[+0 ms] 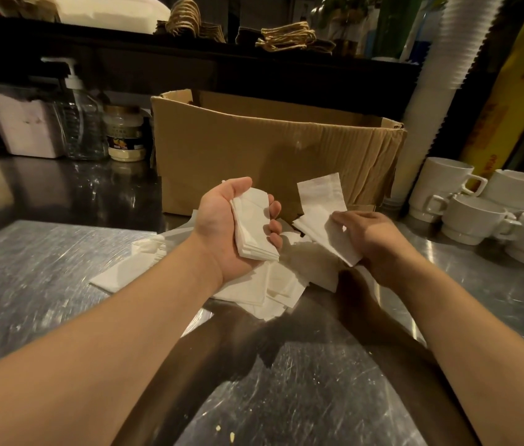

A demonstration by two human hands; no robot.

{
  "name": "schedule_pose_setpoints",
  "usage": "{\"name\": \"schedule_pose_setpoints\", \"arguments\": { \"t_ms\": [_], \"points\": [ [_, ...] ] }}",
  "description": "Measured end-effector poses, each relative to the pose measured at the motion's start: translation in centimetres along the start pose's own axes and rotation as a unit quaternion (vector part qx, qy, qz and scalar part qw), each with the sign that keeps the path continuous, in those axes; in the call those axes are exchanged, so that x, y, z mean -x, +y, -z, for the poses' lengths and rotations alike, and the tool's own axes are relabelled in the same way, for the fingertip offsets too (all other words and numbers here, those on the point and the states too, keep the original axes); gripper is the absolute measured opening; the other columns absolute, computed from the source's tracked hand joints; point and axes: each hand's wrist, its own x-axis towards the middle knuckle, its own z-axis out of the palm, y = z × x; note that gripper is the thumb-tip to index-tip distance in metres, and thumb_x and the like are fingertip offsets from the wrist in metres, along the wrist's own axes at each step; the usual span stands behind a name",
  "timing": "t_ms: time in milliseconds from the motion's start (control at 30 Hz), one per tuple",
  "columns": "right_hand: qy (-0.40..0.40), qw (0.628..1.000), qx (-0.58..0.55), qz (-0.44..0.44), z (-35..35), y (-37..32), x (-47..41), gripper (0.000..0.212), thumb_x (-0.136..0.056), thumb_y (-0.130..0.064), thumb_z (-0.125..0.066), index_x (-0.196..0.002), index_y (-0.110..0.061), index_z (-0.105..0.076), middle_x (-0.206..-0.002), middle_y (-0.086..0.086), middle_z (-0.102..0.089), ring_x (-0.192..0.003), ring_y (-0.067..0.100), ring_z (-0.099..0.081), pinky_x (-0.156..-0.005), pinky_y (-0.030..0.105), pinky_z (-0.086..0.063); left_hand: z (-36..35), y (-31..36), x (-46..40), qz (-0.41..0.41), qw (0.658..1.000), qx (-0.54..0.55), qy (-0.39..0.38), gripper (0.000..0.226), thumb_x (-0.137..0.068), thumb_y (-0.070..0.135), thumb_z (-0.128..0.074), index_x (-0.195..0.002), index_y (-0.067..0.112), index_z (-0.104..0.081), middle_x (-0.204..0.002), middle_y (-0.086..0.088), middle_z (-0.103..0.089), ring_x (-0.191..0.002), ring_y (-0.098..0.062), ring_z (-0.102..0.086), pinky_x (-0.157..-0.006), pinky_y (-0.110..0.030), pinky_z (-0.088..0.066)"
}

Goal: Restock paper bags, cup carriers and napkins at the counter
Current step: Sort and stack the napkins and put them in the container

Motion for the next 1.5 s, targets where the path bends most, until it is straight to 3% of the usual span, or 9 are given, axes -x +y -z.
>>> {"name": "schedule_pose_setpoints", "arguments": {
  "t_ms": [133,233,300,600,767,867,1133,1433,1500],
  "points": [
    [-0.071,0.993,0.01,-0.091,0.6,-0.5,0.2,0.029,-0.098,-0.032,-0.065,-0.113,-0.007,-0.065,-0.081,0.008,-0.065,-0.062,0.02,-0.057,-0.052,0.031,-0.045,0.1,0.0,0.0,-0.001,1.0,0.001,-0.004,0.04,-0.089,0.043,-0.056,-0.115,0.013,-0.061,-0.09,-0.008,-0.064,-0.069,-0.02,-0.056,-0.067,-0.029,-0.045],
    [-0.043,0.932,0.358,-0.027,0.4,-0.3,-0.1,0.033,-0.096,-0.046,-0.063,-0.112,-0.017,-0.063,-0.092,0.003,-0.064,-0.074,0.019,-0.059,-0.062,0.032,-0.051,0.1,0.0,0.0,0.003,1.0,0.004,-0.005,0.041,-0.089,0.043,-0.056,-0.116,0.013,-0.061,-0.09,-0.008,-0.064,-0.069,-0.02,-0.056,-0.067,-0.029,-0.045],
    [-0.009,0.887,0.46,0.033,0.1,-0.1,-0.3,0.045,-0.091,-0.051,-0.068,-0.123,-0.021,-0.058,-0.111,-0.001,-0.061,-0.09,0.02,-0.058,-0.074,0.032,-0.051,0.1,0.0,0.0,0.003,1.0,0.001,0.0,0.041,-0.089,0.044,-0.056,-0.116,0.014,-0.061,-0.091,-0.008,-0.065,-0.07,-0.02,-0.057,-0.067,-0.029,-0.046],
    [-0.138,0.857,0.492,0.069,-0.2,0.1,0.2,0.07,-0.077,-0.056,-0.079,-0.136,-0.027,-0.056,-0.118,-0.007,-0.057,-0.108,0.019,-0.058,-0.073,0.024,-0.049,0.1,0.1,0.0,0.004,1.0,0.002,-0.004,0.04,-0.089,0.043,-0.055,-0.116,0.014,-0.061,-0.091,-0.008,-0.065,-0.07,-0.019,-0.057,-0.068,-0.028,-0.045],
    [-0.125,0.867,0.475,0.08,0.0,0.3,0.0,0.035,-0.089,-0.041,-0.074,-0.119,-0.03,-0.06,-0.106,-0.008,-0.059,-0.097,0.015,-0.059,-0.067,0.022,-0.045,0.1,0.0,-0.1,0.004,1.0,-0.002,-0.004,0.04,-0.089,0.044,-0.056,-0.116,0.014,-0.061,-0.092,-0.008,-0.065,-0.07,-0.02,-0.057,-0.068,-0.028,-0.045],
    [-0.1,0.898,0.419,0.089,0.5,0.2,-0.2,0.006,-0.099,-0.032,-0.062,-0.104,-0.029,-0.06,-0.103,-0.004,-0.061,-0.087,0.014,-0.058,-0.06,0.022,-0.042,0.2,0.1,-0.1,0.003,1.0,0.0,-0.005,0.041,-0.088,0.043,-0.057,-0.117,0.014,-0.061,-0.092,-0.008,-0.065,-0.07,-0.02,-0.057,-0.067,-0.028,-0.045],
    [-0.012,0.986,0.127,0.103,0.9,0.2,-0.5,0.005,-0.1,-0.025,-0.062,-0.098,-0.027,-0.066,-0.106,0.001,-0.066,-0.096,0.02,-0.06,-0.066,0.026,-0.048,0.1,0.2,-0.1,-0.002,1.0,-0.003,-0.001,0.04,-0.088,0.043,-0.057,-0.115,0.014,-0.062,-0.091,-0.008,-0.065,-0.069,-0.02,-0.057,-0.068,-0.029,-0.045],
    [0.052,0.908,0.328,0.254,-0.8,2.5,-2.7,0.031,-0.094,-0.032,-0.071,-0.123,-0.025,-0.066,-0.116,-0.009,-0.057,-0.102,0.009,-0.056,-0.077,0.009,-0.041,-0.1,0.2,0.1,-0.004,1.0,0.003,-0.008,0.036,-0.089,0.041,-0.055,-0.112,0.013,-0.06,-0.088,-0.008,-0.064,-0.068,-0.02,-0.054,-0.068,-0.029,-0.042],
    [0.036,0.874,0.404,0.267,-0.9,2.1,-3.0,0.031,-0.091,-0.035,-0.072,-0.122,-0.029,-0.066,-0.121,-0.007,-0.056,-0.11,0.014,-0.055,-0.089,0.021,-0.049,-0.1,0.2,0.1,-0.004,1.0,-0.001,-0.004,0.037,-0.088,0.042,-0.056,-0.113,0.014,-0.06,-0.088,-0.008,-0.064,-0.068,-0.02,-0.055,-0.067,-0.029,-0.043]
  ]
}}
